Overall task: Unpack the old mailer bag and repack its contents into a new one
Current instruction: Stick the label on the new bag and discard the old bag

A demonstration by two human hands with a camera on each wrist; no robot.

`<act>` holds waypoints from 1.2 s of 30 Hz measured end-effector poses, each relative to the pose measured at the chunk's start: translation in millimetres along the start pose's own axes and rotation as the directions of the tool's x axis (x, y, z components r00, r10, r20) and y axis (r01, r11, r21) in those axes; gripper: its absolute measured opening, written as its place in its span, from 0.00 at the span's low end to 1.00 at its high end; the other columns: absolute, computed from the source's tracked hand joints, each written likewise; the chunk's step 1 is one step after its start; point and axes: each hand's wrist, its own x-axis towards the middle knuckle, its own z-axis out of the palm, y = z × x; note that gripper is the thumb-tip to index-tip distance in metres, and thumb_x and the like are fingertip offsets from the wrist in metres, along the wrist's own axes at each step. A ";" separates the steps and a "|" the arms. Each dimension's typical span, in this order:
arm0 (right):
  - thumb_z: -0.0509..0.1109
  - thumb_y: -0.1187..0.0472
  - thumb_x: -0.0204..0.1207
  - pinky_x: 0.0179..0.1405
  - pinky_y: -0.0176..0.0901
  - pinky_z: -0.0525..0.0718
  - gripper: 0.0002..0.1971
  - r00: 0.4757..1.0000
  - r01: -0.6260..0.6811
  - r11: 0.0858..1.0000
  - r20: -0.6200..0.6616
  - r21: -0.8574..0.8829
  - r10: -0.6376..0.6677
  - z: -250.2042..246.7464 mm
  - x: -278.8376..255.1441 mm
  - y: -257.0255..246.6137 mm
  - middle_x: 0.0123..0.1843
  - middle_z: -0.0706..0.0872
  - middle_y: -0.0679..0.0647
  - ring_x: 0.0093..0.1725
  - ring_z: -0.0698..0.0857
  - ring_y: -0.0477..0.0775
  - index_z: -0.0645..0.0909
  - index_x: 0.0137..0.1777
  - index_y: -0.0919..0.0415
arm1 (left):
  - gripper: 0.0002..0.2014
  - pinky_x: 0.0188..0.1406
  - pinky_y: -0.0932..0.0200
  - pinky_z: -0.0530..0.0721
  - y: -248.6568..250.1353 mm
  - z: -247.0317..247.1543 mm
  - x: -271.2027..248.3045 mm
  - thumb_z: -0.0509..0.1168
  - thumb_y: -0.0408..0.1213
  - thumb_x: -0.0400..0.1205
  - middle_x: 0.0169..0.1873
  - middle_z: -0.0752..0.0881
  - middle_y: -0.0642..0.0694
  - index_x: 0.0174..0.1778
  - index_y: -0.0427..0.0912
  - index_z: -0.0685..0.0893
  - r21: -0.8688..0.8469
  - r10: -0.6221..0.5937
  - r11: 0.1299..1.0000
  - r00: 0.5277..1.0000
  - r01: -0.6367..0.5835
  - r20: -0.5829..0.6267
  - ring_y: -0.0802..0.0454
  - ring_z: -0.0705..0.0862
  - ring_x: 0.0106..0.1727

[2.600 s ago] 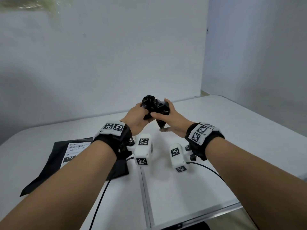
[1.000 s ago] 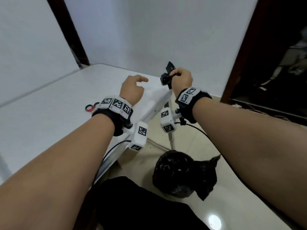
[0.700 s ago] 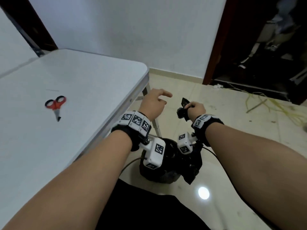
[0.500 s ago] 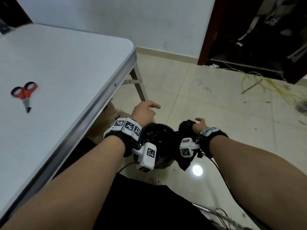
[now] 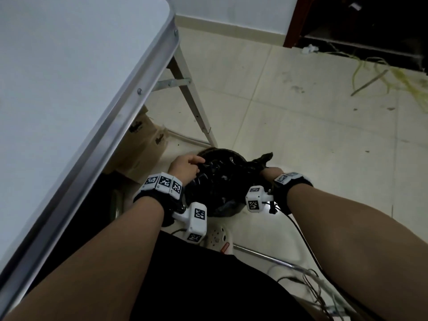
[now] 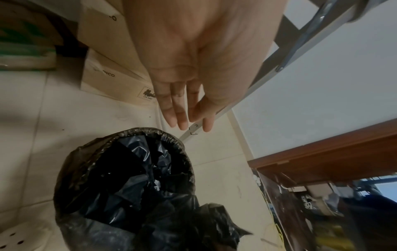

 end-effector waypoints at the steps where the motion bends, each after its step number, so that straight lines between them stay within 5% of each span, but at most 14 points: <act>1: 0.62 0.60 0.82 0.44 0.32 0.76 0.21 1.000 -0.001 0.999 -0.013 0.038 0.001 1.9 -3.2 -7.2 0.74 0.78 0.61 0.54 0.75 0.46 0.74 0.74 0.64 | 0.21 0.55 0.47 0.86 -2.5 -0.7 1.6 0.56 0.24 0.76 0.35 0.85 0.46 0.38 0.56 0.86 -0.001 -0.009 1.000 1.000 0.009 0.000 0.45 0.84 0.44; 4: 0.65 0.59 0.78 0.63 0.45 0.78 0.21 0.998 0.041 0.996 -0.057 0.082 -0.036 11.3 8.4 -9.2 0.71 0.81 0.60 0.66 0.82 0.58 0.77 0.71 0.60 | 0.20 0.56 0.48 0.86 -6.0 -1.1 4.8 0.55 0.23 0.77 0.40 0.85 0.44 0.45 0.51 0.87 -0.023 -0.029 0.999 1.000 0.029 -0.001 0.46 0.84 0.46; 8: 0.59 0.64 0.79 0.45 0.46 0.77 0.15 0.989 0.106 0.988 -0.113 0.111 -0.094 16.3 7.0 -20.3 0.59 0.85 0.68 0.49 0.83 0.64 0.81 0.62 0.66 | 0.19 0.51 0.50 0.86 -8.1 0.7 10.7 0.55 0.22 0.78 0.45 0.85 0.40 0.51 0.44 0.87 -0.070 -0.056 0.996 0.998 0.056 -0.001 0.46 0.83 0.44; 11: 0.58 0.68 0.79 0.45 0.46 0.74 0.14 0.973 0.160 0.948 -0.205 0.275 -0.105 15.1 10.6 -39.7 0.53 0.85 0.68 0.50 0.83 0.66 0.80 0.60 0.71 | 0.21 0.57 0.44 0.87 -9.7 -0.7 16.6 0.54 0.22 0.77 0.48 0.86 0.38 0.44 0.50 0.87 -0.098 -0.078 0.992 0.997 0.077 0.000 0.46 0.83 0.44; 14: 0.59 0.71 0.77 0.46 0.47 0.77 0.15 0.957 0.242 0.884 -0.251 0.400 -0.148 26.7 11.6 -61.1 0.46 0.82 0.61 0.50 0.83 0.64 0.73 0.60 0.57 | 0.22 0.61 0.44 0.85 -12.9 -4.5 21.6 0.54 0.22 0.77 0.46 0.86 0.40 0.42 0.53 0.86 -0.112 -0.101 0.989 0.995 0.100 -0.006 0.45 0.85 0.47; 19: 0.61 0.68 0.76 0.51 0.44 0.79 0.18 0.941 0.313 0.947 -0.158 0.066 -0.300 66.6 20.3 -70.3 0.63 0.82 0.67 0.58 0.83 0.68 0.81 0.64 0.58 | 0.20 0.62 0.45 0.85 -21.5 -11.9 26.5 0.55 0.24 0.79 0.46 0.86 0.43 0.41 0.54 0.85 -0.109 -0.115 0.988 0.993 0.112 -0.024 0.45 0.86 0.53; 21: 0.62 0.70 0.76 0.65 0.46 0.79 0.20 0.928 0.364 0.926 -0.050 -0.099 -0.370 82.0 23.3 -65.6 0.70 0.75 0.66 0.66 0.79 0.67 0.80 0.67 0.60 | 0.20 0.62 0.45 0.85 -27.1 -15.0 29.2 0.56 0.25 0.80 0.47 0.86 0.44 0.39 0.56 0.85 -0.104 -0.125 0.987 0.991 0.121 -0.035 0.44 0.86 0.56; 25: 0.63 0.66 0.80 0.79 0.47 0.65 0.25 0.878 0.477 0.758 0.282 -0.446 -0.387 97.7 34.6 -57.9 0.79 0.60 0.63 0.77 0.67 0.65 0.70 0.78 0.60 | 0.15 0.65 0.45 0.83 -35.7 -18.8 35.8 0.61 0.29 0.79 0.48 0.85 0.47 0.39 0.55 0.85 -0.122 -0.142 0.983 0.990 0.137 -0.027 0.45 0.85 0.57; 29: 0.61 0.54 0.81 0.76 0.62 0.62 0.20 0.911 0.401 0.526 0.267 -0.750 -0.314 93.6 47.2 -64.6 0.80 0.62 0.58 0.77 0.61 0.69 0.76 0.73 0.54 | 0.11 0.68 0.45 0.81 -39.5 -20.1 42.2 0.63 0.28 0.79 0.50 0.85 0.44 0.45 0.48 0.86 -0.117 -0.159 0.981 0.987 0.156 -0.019 0.44 0.84 0.60; 32: 0.62 0.61 0.81 0.68 0.60 0.75 0.15 0.940 0.340 0.625 0.239 -0.703 -0.243 90.2 57.4 -79.1 0.74 0.69 0.63 0.67 0.74 0.70 0.79 0.65 0.65 | 0.12 0.67 0.44 0.82 -39.4 -19.1 46.2 0.61 0.28 0.79 0.55 0.85 0.44 0.47 0.48 0.86 -0.093 -0.153 0.984 0.988 0.151 -0.022 0.43 0.83 0.62; 36: 0.64 0.59 0.79 0.67 0.52 0.77 0.21 0.947 0.298 0.777 0.273 -0.555 -0.168 102.7 72.8 -87.8 0.70 0.80 0.65 0.70 0.78 0.65 0.78 0.69 0.67 | 0.14 0.67 0.44 0.81 -41.0 -18.0 51.4 0.61 0.28 0.79 0.63 0.83 0.43 0.42 0.53 0.86 -0.051 -0.154 0.987 0.988 0.153 -0.011 0.44 0.81 0.65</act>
